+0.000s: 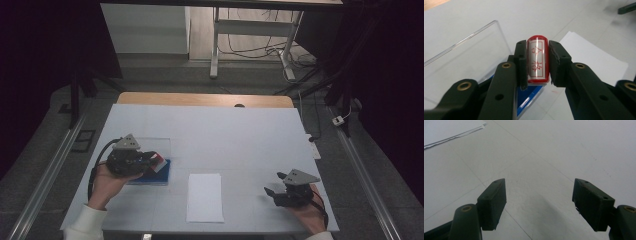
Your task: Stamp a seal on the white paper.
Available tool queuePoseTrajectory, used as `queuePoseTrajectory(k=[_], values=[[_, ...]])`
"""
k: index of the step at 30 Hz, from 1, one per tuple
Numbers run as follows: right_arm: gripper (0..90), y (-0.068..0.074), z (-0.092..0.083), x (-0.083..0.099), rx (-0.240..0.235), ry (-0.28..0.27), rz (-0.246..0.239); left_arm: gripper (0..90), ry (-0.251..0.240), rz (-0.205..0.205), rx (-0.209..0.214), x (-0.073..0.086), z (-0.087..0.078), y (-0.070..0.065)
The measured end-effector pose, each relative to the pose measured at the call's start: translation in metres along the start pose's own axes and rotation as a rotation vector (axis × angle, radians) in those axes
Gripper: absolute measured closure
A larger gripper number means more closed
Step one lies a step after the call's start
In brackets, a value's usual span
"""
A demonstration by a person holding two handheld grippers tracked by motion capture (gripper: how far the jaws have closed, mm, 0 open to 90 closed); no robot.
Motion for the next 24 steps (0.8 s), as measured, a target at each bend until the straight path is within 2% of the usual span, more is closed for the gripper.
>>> queuePoseTrajectory(k=[5, 10, 24], values=[[27.0, 0.0, 0.0, 0.0, 0.0, -0.001, 0.0, 70.0, -0.014, 0.042, 0.03, -0.009, 0.002, -0.014], [27.0, 0.0, 0.0, 0.0, 0.0, 0.001, 0.0, 70.0, -0.013, 0.066, 0.058, -0.014, 0.007, -0.024], [27.0, 0.001, 0.001, 0.001, 0.0, 0.006, -0.006, 70.0, 0.003, 0.107, 0.104, -0.02, 0.021, -0.041]])
Point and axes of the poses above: each handheld gripper's, and its own axes: z roughly forward along the jaws, x roughly out of its underside, y roughly to its left, the point moved 6 cm from there along z, roughly forward along the jaws, and after that the axes turned 9 degrees about z, right-handed, at the moved point
